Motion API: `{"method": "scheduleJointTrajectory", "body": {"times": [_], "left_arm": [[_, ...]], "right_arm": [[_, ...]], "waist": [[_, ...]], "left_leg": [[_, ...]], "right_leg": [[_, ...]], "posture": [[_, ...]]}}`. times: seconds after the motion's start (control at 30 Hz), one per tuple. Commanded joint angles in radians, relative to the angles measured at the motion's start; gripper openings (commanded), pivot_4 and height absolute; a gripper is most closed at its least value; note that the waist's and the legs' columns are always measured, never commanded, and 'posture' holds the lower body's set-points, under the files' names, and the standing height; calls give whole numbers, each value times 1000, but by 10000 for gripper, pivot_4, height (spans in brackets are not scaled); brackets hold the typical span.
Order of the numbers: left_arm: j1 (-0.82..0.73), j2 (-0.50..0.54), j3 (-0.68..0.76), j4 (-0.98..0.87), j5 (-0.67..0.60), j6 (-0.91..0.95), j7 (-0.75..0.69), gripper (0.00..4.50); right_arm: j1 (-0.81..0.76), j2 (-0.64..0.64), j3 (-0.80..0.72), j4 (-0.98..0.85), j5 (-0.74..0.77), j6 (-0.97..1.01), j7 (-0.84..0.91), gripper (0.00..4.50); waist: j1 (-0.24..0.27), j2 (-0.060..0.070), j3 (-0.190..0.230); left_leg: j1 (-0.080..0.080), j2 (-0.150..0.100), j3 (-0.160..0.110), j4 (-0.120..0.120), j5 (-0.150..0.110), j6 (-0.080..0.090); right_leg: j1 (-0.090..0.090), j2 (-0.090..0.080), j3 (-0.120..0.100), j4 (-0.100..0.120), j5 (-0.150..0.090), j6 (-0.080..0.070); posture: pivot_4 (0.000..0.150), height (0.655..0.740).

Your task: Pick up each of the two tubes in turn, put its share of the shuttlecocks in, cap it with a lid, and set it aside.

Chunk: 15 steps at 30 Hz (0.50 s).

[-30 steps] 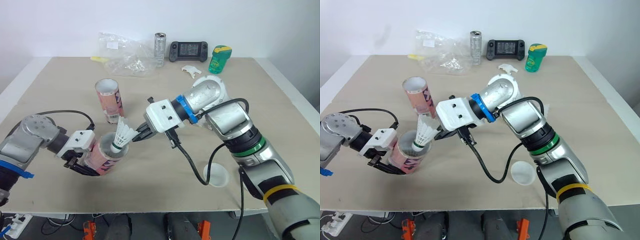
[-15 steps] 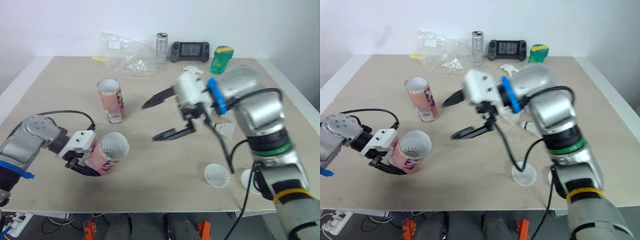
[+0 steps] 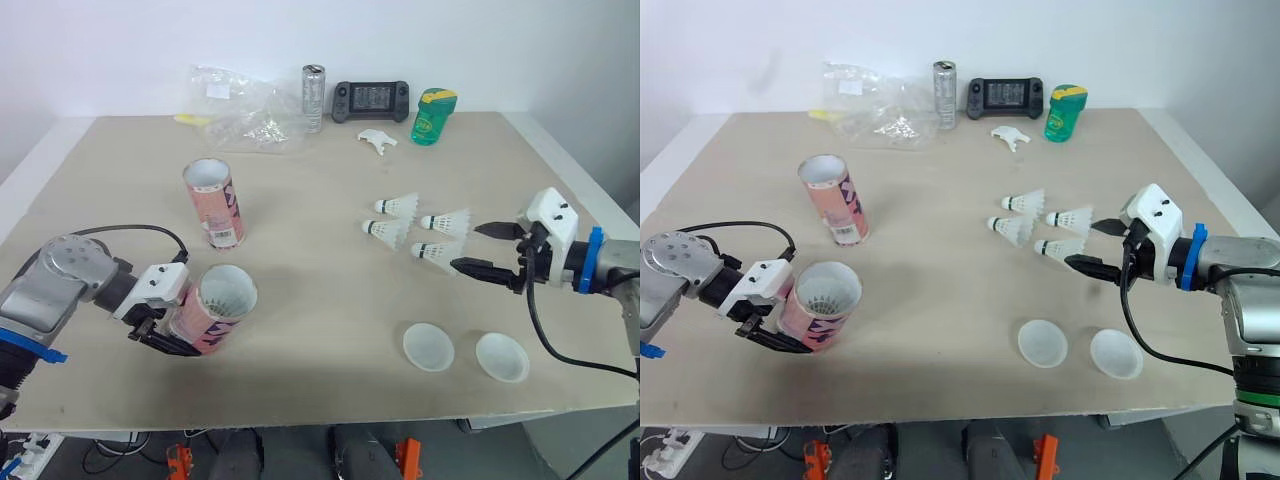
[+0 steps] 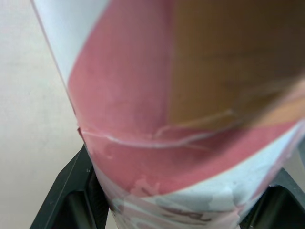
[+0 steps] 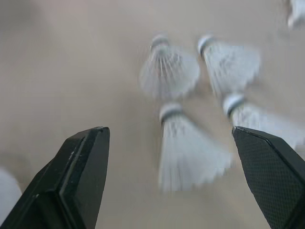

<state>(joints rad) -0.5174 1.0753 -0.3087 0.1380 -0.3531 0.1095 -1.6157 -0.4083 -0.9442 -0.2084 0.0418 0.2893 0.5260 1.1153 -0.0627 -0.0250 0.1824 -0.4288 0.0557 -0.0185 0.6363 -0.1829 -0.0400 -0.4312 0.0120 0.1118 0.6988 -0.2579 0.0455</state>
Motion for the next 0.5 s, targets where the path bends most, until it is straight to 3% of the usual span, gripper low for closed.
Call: {"method": "scheduleJointTrajectory", "body": {"times": [0.03,0.47,0.5], "left_arm": [[-5,5,32,3,15,-23,1,28400],[-4,-5,46,1,23,-18,1,28400],[-3,-5,47,0,23,-18,1,28400]], "right_arm": [[-12,0,-16,74,13,-20,-10,43992],[-134,104,105,273,-7,-60,-17,43992],[-141,112,110,279,-5,-59,-16,41607]], "waist": [[-2,0,0],[-11,0,0],[-11,0,0]], "left_leg": [[0,0,0,0,0,0],[0,-1,0,1,0,0],[0,-1,0,1,0,0]], "right_leg": [[0,0,0,0,0,-1],[1,0,1,0,1,2],[1,0,1,0,1,2]], "posture": [[1500,7236],[1500,7236],[1500,7236]]}}
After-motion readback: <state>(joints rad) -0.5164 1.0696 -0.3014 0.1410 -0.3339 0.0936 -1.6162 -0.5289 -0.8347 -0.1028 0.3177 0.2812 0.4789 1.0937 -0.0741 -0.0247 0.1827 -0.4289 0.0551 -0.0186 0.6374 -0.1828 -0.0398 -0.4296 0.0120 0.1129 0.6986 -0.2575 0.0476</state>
